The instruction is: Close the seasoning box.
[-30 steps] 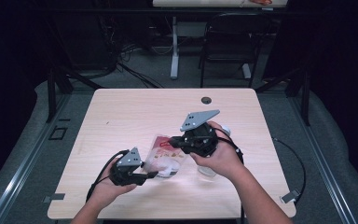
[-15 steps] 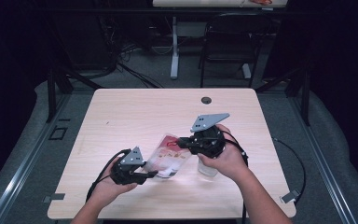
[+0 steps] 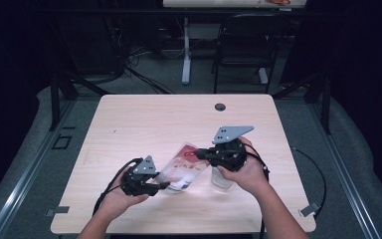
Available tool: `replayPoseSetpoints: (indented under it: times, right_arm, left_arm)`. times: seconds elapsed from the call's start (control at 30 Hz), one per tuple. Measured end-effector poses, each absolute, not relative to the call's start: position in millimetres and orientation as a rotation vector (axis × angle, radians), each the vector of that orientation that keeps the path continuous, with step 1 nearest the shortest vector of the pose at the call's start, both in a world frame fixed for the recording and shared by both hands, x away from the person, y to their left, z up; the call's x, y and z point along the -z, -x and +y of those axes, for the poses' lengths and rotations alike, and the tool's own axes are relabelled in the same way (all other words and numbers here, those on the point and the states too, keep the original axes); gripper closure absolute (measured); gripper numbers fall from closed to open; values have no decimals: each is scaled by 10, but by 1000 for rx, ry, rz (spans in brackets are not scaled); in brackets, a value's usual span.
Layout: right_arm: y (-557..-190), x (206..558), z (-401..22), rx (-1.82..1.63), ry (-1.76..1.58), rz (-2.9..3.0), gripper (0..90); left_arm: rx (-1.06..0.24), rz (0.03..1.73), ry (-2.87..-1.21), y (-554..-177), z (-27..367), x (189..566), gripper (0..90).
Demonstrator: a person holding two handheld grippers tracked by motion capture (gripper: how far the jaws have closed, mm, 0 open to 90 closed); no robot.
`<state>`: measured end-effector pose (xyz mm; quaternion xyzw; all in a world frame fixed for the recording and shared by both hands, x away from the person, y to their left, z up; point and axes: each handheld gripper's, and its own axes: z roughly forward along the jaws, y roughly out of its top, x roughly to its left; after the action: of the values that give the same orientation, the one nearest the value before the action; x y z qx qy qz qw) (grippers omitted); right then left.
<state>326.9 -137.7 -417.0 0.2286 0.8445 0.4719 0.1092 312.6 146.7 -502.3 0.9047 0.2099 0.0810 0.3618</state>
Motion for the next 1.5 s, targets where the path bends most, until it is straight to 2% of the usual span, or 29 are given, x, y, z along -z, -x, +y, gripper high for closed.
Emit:
replayPoseSetpoints:
  times: [0.73, 1.5]
  right_arm:
    - [-3255, 4310, -1521, -1410, -732, 2436, 855]
    - [-3282, 4414, -1622, -1450, -800, 2407, 844]
  left_arm:
    - [-227, 527, -2384, -3121, 1421, 4930, 623]
    - [-215, 537, -2359, -3138, 1476, 4779, 638]
